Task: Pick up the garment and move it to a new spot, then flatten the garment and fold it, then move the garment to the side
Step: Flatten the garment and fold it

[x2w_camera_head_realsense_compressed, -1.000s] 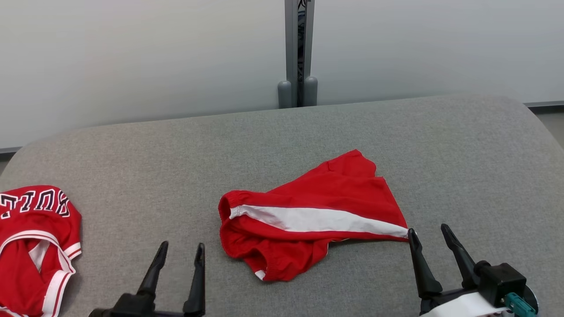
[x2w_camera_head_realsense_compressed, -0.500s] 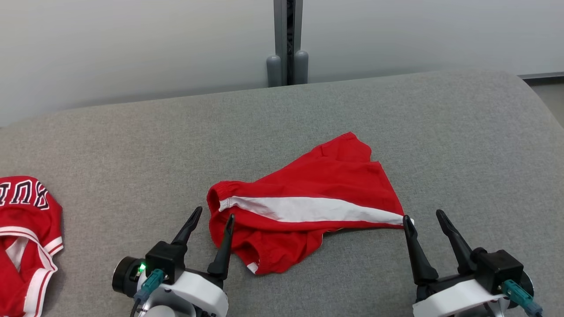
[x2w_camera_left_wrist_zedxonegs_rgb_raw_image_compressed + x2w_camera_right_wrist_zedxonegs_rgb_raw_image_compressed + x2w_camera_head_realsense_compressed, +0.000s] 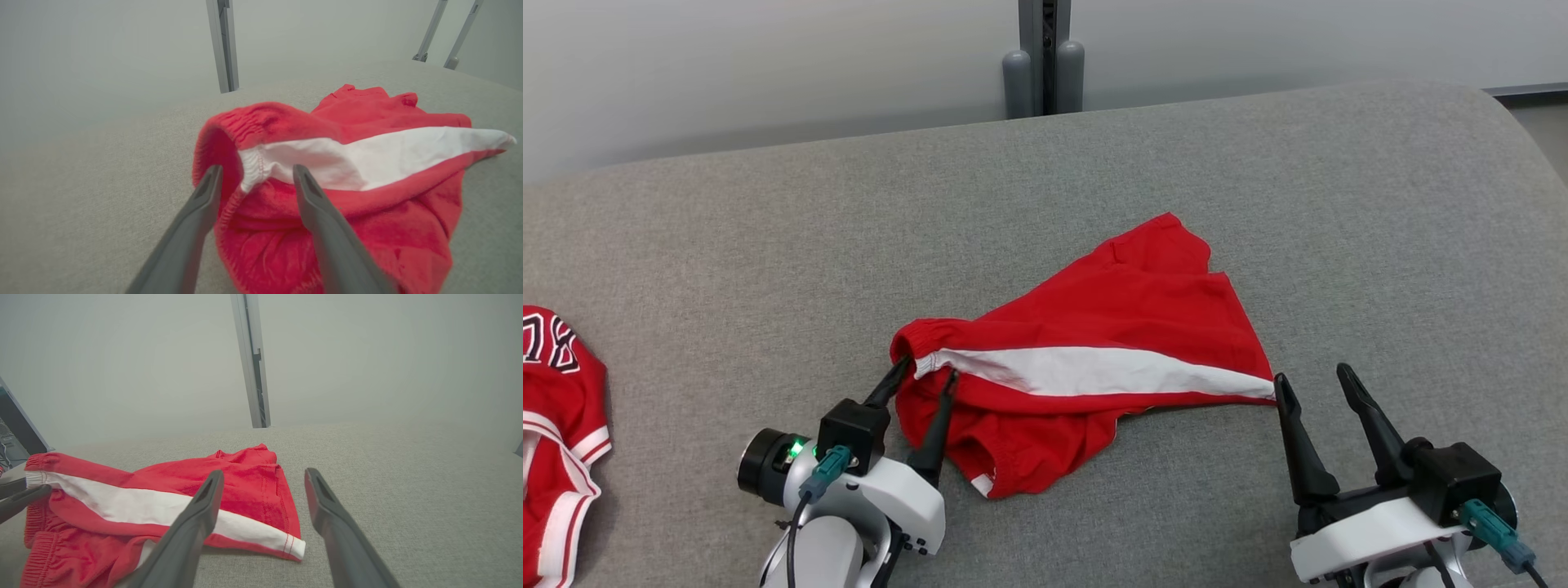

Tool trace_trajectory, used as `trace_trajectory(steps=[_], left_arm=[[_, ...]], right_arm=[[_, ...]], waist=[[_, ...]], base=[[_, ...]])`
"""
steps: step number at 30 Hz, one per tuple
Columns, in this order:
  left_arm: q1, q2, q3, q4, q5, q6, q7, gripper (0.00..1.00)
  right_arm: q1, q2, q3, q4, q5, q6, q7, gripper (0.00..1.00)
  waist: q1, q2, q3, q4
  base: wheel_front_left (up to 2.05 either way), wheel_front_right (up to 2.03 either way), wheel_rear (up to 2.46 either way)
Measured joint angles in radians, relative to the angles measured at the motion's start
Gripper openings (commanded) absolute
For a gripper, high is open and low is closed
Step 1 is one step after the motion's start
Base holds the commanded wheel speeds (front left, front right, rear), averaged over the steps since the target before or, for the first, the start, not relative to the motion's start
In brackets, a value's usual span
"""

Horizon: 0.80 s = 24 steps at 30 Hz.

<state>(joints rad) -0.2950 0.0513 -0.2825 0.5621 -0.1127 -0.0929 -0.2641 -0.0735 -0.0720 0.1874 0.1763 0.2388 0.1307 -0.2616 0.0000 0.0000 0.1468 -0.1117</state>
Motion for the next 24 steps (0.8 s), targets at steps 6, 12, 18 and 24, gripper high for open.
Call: trace_trajectory(steps=[6,12,18,24], left_arm=[[-0.007,0.0,-0.015,0.014,0.002,-0.012,0.0,0.0],[-0.016,0.009,-0.016,-0.008,-0.002,-0.017,0.0,0.0],[0.005,0.043,-0.004,-0.079,-0.013,-0.022,0.0,0.0],[0.031,0.067,-0.012,-0.12,-0.012,-0.025,0.0,0.0]], right_arm=[[0.0,0.002,-0.003,0.001,0.0,0.0,0.0,1.0],[-0.006,0.003,0.004,0.037,0.014,0.0,0.0,1.0],[-0.05,-0.002,-0.017,0.147,0.064,0.0,0.0,1.0],[-0.118,-0.02,0.025,0.3,0.113,0.0,0.0,1.0]], waist=[[0.0,0.0,0.009,0.005],[0.0,0.0001,0.011,0.008],[0.0,0.0,0.027,0.018],[0.0,0.0001,0.035,0.039]], base=[[0.0,0.0,0.0],[0.0,0.0,0.0],[0.0,0.0,0.0],[0.0,0.0,0.0]])
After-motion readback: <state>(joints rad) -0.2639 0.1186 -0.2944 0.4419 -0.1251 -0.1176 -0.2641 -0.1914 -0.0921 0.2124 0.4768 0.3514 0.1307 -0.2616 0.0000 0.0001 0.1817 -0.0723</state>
